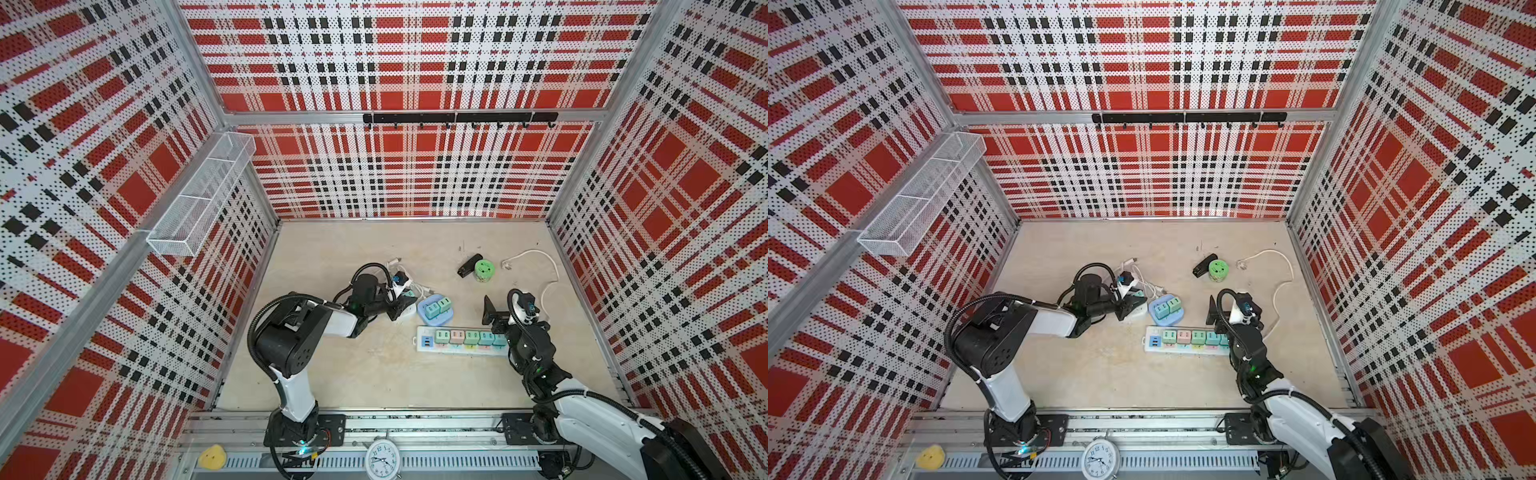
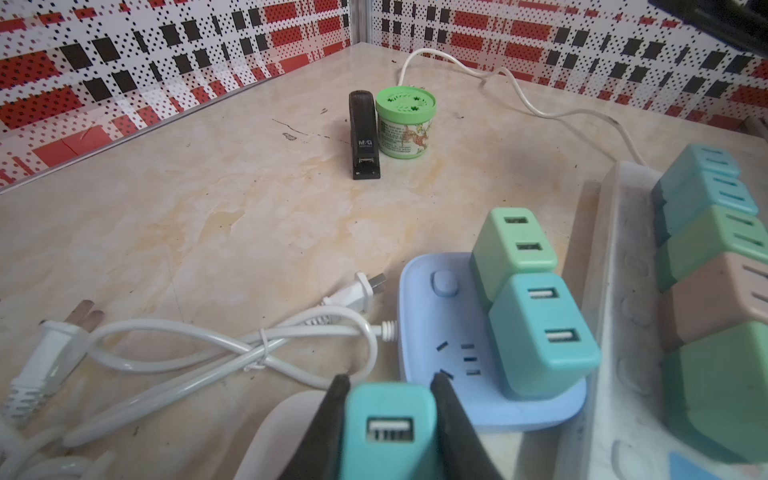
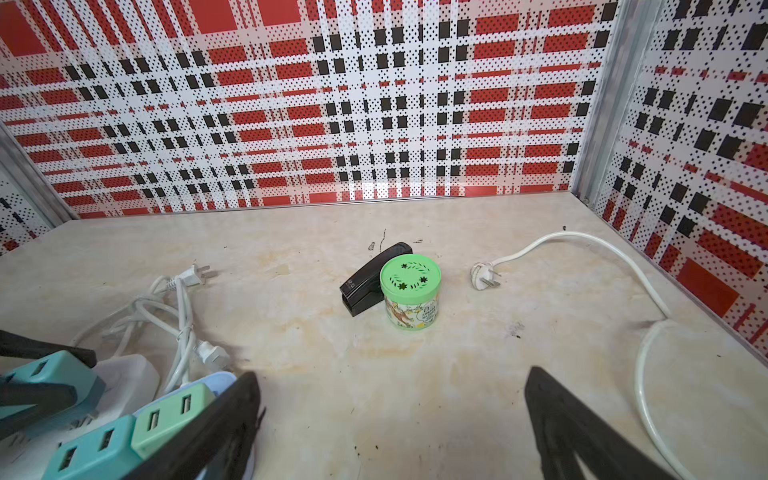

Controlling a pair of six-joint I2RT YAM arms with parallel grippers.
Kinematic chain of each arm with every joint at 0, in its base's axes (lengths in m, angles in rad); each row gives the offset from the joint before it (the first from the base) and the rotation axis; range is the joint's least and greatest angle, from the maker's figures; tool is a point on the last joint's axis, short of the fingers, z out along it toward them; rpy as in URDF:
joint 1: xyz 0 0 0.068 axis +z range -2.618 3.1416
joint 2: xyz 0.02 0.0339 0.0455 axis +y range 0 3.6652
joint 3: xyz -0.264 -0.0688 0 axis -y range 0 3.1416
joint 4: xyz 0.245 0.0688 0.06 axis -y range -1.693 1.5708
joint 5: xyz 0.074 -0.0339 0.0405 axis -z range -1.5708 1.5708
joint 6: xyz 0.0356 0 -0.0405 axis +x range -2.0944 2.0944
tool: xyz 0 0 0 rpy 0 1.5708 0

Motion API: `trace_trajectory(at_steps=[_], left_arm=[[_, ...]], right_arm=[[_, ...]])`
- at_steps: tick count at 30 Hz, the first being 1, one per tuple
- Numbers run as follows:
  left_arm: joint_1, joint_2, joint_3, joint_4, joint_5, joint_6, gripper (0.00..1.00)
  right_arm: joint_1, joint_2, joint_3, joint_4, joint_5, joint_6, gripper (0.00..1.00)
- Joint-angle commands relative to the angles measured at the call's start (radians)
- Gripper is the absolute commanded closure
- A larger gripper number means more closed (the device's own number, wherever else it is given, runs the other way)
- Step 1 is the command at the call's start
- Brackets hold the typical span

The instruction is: Insert the plug

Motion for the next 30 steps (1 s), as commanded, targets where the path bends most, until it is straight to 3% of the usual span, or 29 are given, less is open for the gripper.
trace_trajectory(at_steps=[1, 10, 30], left_arm=[[-0.016, 0.02, -0.012, -0.048, -0.035, 0.017, 1.0], [-0.023, -0.024, -0.042, -0.053, -0.112, -0.01, 1.0], [-0.036, -0.089, -0.067, -0.051, -0.15, -0.034, 1.0]], right_arm=[[-0.002, -0.009, -0.01, 0.055, -0.009, 0.007, 0.0], [-0.002, -0.009, -0.01, 0.057, -0.012, 0.007, 0.0], [-0.003, -0.012, -0.015, 0.061, -0.017, 0.009, 0.0]])
